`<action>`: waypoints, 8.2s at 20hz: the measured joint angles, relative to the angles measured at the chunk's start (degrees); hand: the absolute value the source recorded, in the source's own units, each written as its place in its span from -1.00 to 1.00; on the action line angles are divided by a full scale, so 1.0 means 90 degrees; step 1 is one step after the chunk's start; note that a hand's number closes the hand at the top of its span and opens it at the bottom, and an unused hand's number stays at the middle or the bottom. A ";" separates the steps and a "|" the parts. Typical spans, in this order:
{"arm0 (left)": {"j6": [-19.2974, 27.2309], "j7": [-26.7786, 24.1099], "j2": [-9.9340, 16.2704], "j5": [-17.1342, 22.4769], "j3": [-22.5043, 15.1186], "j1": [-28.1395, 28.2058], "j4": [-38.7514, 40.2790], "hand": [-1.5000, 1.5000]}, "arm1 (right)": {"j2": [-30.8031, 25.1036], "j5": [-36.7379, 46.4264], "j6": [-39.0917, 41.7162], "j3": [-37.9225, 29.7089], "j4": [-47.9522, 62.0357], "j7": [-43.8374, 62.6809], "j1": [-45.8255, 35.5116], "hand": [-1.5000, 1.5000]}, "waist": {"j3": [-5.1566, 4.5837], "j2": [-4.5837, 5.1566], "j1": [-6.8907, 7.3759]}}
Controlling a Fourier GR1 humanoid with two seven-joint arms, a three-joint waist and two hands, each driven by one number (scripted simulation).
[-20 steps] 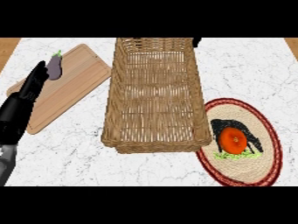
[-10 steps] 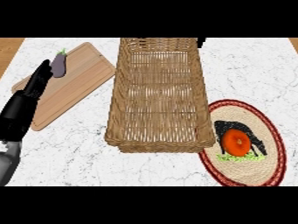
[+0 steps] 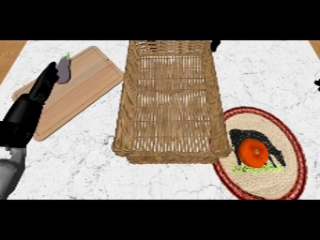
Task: Pick the squash from the placemat and place it in the basket
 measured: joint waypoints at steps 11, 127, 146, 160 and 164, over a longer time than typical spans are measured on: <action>-0.0344 0.0035 -0.0195 -0.0221 0.0398 0.0090 -0.0056 0.00 | 0.0820 0.1708 -0.0185 0.0583 0.0266 -0.0756 -0.0099 -1.00 | -0.0003 -0.0017 -0.0030; -0.1693 0.0236 -0.1515 -0.1539 0.1752 0.0118 -0.0372 0.00 | 0.4608 0.3974 -0.3115 0.0242 0.0134 0.3260 -0.5832 1.00 | -0.0012 -0.0032 -0.0026; -0.1645 0.0163 -0.1604 -0.1670 0.1733 0.0125 -0.0340 0.00 | 0.4420 0.4799 -0.2041 0.1075 0.0797 0.3097 -0.5873 -1.00 | -0.0009 -0.0021 -0.0026; -0.1704 0.0323 -0.1563 -0.1626 0.1798 0.0094 -0.0420 0.00 | 0.4692 0.4135 -0.4363 -0.0848 0.0683 0.3252 -0.5803 -1.00 | -0.0006 -0.0015 -0.0020; -0.1710 0.0229 -0.1587 -0.1647 0.1769 0.0092 -0.0366 0.00 | 0.4255 0.4021 -0.4917 -0.1452 0.0903 0.3101 -0.5743 -1.00 | -0.0007 0.0003 -0.0016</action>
